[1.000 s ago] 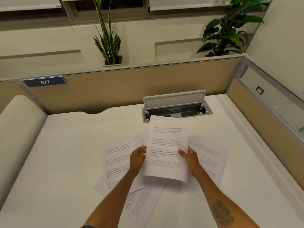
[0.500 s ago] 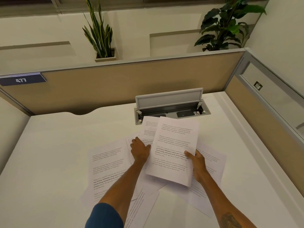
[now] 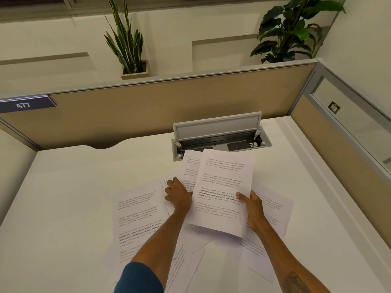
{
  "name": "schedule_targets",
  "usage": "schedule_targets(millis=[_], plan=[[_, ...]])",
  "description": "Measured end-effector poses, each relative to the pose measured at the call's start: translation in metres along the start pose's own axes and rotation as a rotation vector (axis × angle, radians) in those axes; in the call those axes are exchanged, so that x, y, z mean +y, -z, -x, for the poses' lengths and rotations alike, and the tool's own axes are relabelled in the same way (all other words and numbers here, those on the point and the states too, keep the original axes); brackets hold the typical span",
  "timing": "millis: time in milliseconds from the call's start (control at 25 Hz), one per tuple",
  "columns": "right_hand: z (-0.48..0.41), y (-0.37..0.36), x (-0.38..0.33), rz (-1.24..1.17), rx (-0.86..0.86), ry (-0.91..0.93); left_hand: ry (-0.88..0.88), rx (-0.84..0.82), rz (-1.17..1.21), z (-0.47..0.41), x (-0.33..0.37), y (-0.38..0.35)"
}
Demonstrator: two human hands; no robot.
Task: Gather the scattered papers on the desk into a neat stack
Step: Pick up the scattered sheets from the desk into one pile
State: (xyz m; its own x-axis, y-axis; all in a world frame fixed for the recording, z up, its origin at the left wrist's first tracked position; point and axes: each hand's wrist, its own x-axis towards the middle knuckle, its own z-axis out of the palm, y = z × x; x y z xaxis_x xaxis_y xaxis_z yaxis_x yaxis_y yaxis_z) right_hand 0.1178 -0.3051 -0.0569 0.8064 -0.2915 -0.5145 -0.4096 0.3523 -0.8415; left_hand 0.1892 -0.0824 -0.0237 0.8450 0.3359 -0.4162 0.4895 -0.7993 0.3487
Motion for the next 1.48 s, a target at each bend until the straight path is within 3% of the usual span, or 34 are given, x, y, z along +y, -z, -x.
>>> schedule_targets(millis=[200, 480, 760, 920, 1200, 1480], plan=[[0.006, 0.0, 0.007, 0.012, 0.012, 0.013, 0.008, -0.039, -0.039, -0.003, -0.001, 0.004], [0.009, 0.002, 0.007, -0.002, 0.022, 0.01, -0.026, -0.054, 0.104, -0.004, -0.009, 0.011], [0.017, -0.014, 0.003, -0.048, -0.007, 0.006, -0.12, -0.231, 0.781, 0.011, -0.044, 0.034], [0.027, -0.03, -0.008, -0.021, -0.063, 0.04, -0.113, -0.317, 0.985, 0.026, -0.076, 0.044], [0.052, -0.074, -0.016, 0.133, -0.168, 0.147, -0.154, -0.379, 1.026, 0.059, -0.109, 0.056], [0.075, -0.109, -0.017, 0.192, -0.235, 0.138, -0.168, -0.403, 1.061, 0.079, -0.151, 0.087]])
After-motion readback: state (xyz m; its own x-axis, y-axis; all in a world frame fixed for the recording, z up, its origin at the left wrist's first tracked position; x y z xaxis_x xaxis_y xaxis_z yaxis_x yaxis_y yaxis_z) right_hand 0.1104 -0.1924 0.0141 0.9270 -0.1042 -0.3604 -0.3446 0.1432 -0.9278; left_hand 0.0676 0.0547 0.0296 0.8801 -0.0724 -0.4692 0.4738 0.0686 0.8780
